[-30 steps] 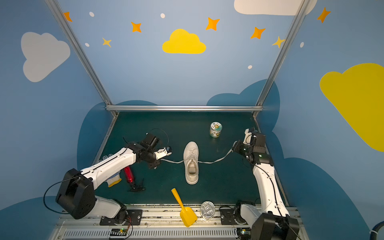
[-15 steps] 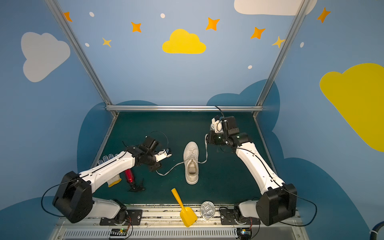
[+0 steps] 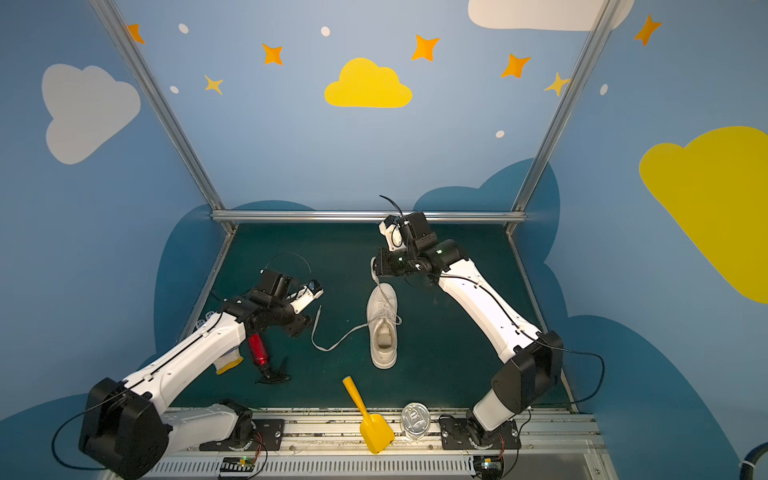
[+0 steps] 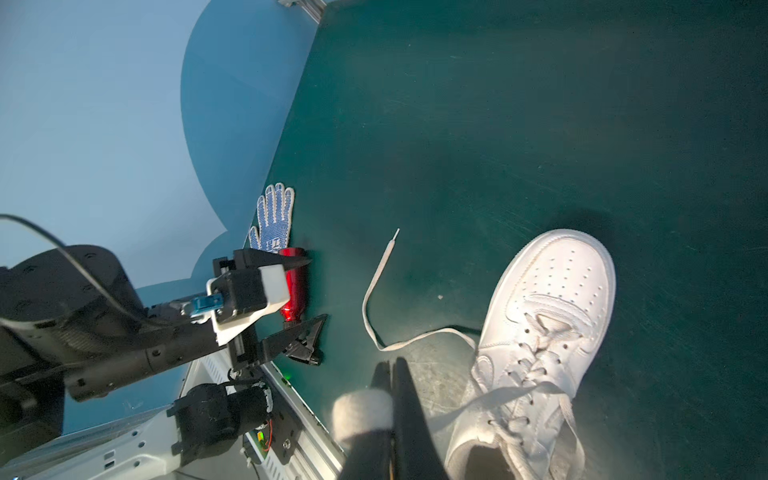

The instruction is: Tie the shoes

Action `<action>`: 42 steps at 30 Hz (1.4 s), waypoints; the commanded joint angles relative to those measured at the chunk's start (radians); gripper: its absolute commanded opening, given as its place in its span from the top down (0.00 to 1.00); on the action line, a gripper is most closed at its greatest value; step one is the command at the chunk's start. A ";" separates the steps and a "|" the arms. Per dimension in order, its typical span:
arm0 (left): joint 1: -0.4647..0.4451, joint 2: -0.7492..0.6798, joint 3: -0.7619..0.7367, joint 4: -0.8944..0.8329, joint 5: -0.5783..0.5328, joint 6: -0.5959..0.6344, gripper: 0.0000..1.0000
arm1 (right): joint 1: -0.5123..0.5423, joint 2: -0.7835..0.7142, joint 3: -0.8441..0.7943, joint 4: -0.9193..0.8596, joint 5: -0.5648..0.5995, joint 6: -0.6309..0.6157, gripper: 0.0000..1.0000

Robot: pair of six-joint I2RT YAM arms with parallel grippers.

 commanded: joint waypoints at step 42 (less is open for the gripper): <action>0.098 -0.153 -0.099 -0.011 0.116 -0.099 0.15 | 0.052 0.764 0.712 -0.453 -0.266 -0.044 0.22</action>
